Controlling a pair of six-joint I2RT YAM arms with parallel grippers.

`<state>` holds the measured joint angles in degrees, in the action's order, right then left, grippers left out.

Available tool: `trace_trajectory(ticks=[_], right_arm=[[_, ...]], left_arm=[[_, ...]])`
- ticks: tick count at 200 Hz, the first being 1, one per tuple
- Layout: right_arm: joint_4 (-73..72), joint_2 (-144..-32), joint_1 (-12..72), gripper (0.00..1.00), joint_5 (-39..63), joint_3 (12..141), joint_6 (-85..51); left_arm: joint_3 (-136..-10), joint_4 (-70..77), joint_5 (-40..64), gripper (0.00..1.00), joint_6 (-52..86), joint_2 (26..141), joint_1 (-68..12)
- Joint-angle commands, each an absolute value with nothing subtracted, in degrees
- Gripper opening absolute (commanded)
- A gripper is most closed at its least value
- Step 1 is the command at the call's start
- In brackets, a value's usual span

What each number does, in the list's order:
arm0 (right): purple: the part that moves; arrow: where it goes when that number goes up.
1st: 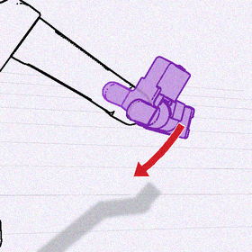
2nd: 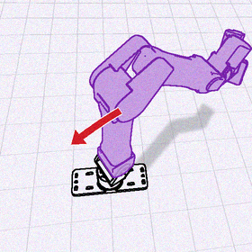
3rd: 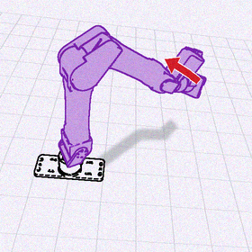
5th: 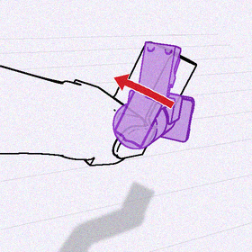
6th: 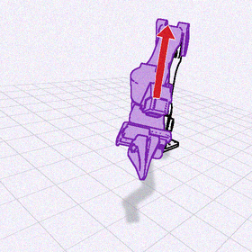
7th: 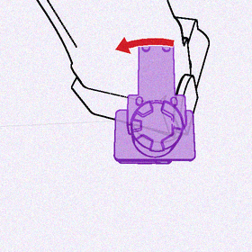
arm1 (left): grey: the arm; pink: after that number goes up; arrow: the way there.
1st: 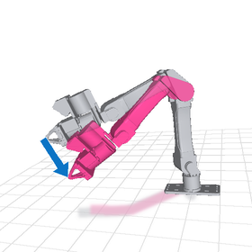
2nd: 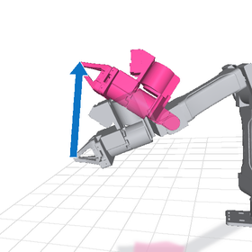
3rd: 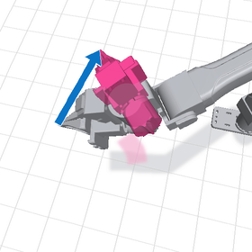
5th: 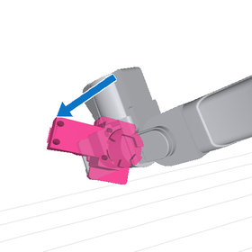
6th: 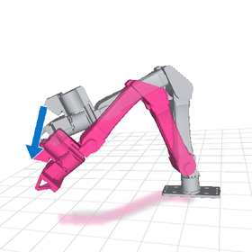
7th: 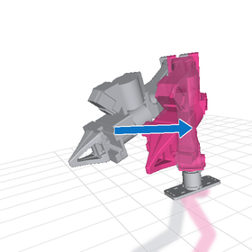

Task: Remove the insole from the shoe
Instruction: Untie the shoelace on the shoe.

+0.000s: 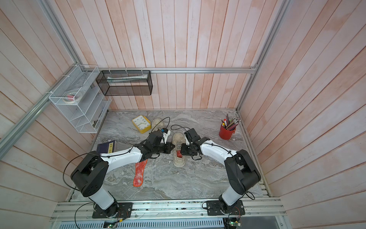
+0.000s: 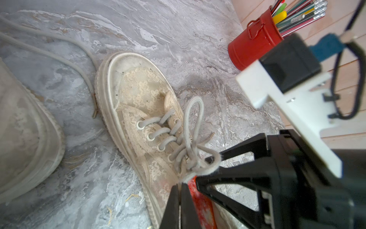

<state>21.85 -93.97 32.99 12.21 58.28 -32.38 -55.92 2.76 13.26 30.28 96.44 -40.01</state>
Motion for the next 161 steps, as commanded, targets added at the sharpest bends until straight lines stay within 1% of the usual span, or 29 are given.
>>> trace_trajectory(ticks=[1,11,26,64,99,141,161], right_arm=[[20.5,-95.7,33.1,0.23,11.8,60.0,-33.6],[20.0,-95.7,33.1,0.17,11.0,60.0,-34.8],[19.3,-95.8,33.1,0.11,10.6,60.3,-36.5],[18.1,-96.3,33.1,0.03,10.5,60.1,-39.3],[17.4,-96.3,32.8,0.00,10.4,59.9,-40.7],[17.4,-96.3,32.6,0.00,10.5,60.0,-41.0],[17.6,-96.2,32.7,0.00,10.8,60.1,-41.0]], left_arm=[[-56.8,2.4,13.8,0.00,31.0,95.0,-40.6],[-56.6,1.9,13.5,0.00,31.3,93.8,-40.9],[-55.9,1.3,13.4,0.00,31.9,91.6,-41.6],[-53.1,-2.0,15.4,0.00,34.7,83.8,-42.9],[-50.8,-8.5,17.1,0.00,34.3,76.2,-43.2],[-50.6,-14.2,19.0,0.00,31.6,65.3,-43.2],[-50.6,-16.5,18.1,0.00,31.4,61.1,-43.1]])
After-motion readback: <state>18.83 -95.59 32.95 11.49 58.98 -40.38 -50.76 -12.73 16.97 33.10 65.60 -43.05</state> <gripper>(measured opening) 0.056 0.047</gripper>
